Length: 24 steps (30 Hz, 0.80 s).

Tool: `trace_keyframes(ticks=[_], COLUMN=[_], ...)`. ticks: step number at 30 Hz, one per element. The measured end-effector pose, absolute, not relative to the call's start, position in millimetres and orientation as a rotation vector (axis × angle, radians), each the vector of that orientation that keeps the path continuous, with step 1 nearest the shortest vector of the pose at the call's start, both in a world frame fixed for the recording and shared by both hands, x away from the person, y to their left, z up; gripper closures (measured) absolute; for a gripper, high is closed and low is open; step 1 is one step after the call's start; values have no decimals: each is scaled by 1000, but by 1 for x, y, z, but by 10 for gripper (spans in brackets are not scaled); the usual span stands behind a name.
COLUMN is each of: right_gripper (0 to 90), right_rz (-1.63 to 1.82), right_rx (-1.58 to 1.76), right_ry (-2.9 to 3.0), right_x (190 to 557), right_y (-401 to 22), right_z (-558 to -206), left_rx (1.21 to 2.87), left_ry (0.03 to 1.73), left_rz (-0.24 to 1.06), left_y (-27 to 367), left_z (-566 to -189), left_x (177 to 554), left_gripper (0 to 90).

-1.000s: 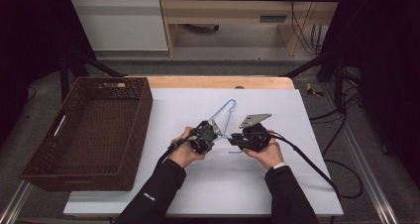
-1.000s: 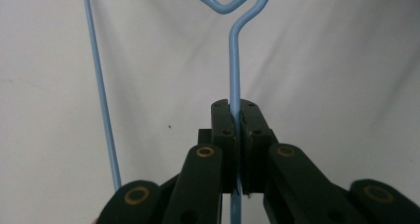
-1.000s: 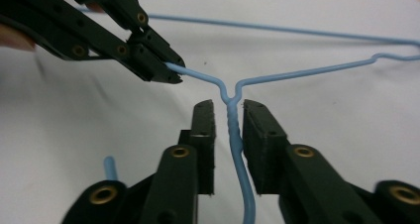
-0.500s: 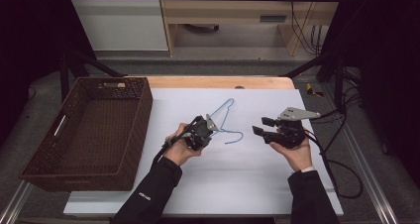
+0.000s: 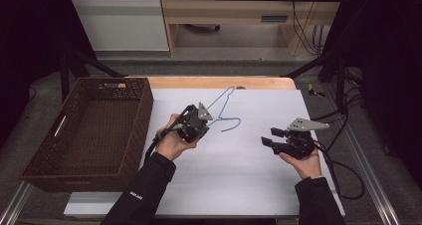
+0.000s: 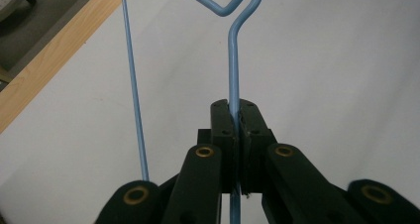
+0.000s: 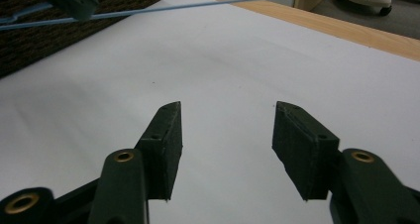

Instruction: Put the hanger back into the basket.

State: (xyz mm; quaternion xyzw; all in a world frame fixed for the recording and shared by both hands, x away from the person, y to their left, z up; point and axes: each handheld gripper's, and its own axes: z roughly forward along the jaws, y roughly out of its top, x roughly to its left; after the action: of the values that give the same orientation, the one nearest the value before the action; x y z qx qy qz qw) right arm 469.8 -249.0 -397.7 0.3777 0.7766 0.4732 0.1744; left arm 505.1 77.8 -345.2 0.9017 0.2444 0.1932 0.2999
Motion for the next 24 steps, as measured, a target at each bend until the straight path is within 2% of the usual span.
trace_keyframes(ticks=[6, 13, 16, 24], right_gripper=[365, 221, 130, 78], right_rz=[1377, 1410, 1411, 1431], right_rx=[1075, 1092, 1109, 1118], right_ry=[2174, 2127, 2100, 2047], right_x=[461, 454, 450, 442], right_y=[-252, -257, -258, -263], right_z=[-398, -398, -398, -395], left_rx=[2353, 2312, 2299, 2244], left_ry=[638, 623, 625, 666], left_rz=[528, 542, 546, 539], left_y=[95, 121, 132, 166], left_z=[-316, -286, -277, -264], left_x=[494, 480, 476, 471], left_gripper=[876, 876, 876, 875])
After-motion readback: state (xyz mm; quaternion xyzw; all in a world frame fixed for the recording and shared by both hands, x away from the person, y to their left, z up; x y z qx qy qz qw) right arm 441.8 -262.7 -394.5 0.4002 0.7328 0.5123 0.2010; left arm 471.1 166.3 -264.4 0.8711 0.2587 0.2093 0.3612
